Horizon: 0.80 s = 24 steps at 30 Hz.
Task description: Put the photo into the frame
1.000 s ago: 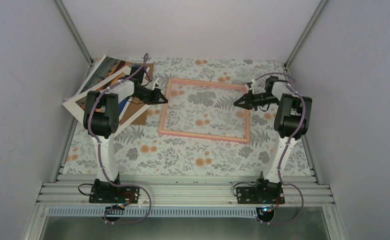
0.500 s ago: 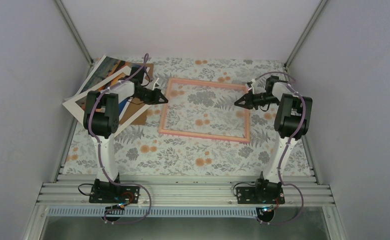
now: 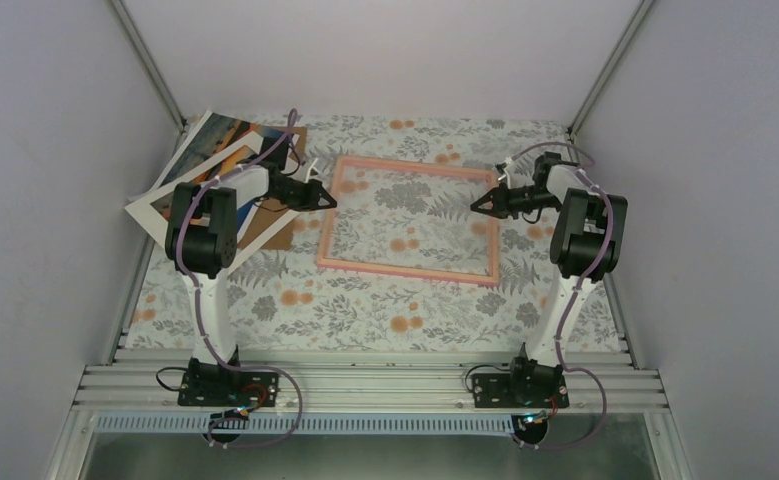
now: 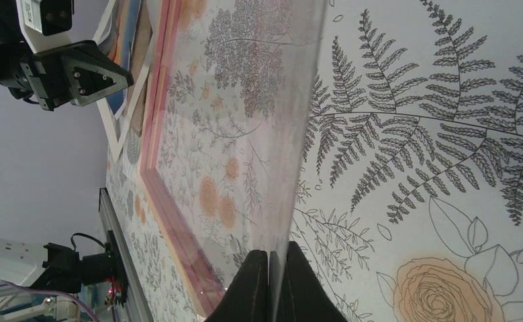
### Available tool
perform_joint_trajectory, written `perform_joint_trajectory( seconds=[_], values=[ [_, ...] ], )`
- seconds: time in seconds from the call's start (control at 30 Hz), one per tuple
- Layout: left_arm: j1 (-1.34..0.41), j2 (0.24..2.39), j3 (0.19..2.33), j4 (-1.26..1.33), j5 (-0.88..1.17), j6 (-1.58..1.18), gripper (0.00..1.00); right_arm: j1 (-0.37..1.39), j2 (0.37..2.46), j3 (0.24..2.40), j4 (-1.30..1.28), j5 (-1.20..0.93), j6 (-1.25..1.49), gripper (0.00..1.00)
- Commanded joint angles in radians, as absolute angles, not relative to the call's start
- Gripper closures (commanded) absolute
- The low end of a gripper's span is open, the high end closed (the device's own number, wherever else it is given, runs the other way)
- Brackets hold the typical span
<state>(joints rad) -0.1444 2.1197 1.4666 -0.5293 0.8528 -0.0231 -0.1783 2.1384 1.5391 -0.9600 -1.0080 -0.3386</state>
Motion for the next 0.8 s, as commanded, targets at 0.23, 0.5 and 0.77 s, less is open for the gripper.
perform_joint_trajectory(
  seconds=[0.23, 0.5, 0.77],
  values=[
    [-0.152, 2.093, 1.46, -0.483, 0.881, -0.033, 0.98, -0.191, 2.102, 1.536, -0.94, -1.043, -0.363, 0.96],
    [-0.152, 2.102, 1.465, -0.471, 0.877, -0.043, 0.98, -0.193, 2.099, 1.532, -0.937, -1.048, -0.371, 0.96],
    [-0.15, 2.085, 1.453, -0.464, 0.891, -0.038, 0.98, -0.194, 2.086, 1.525, -0.952, -1.066, -0.402, 0.96]
  ],
)
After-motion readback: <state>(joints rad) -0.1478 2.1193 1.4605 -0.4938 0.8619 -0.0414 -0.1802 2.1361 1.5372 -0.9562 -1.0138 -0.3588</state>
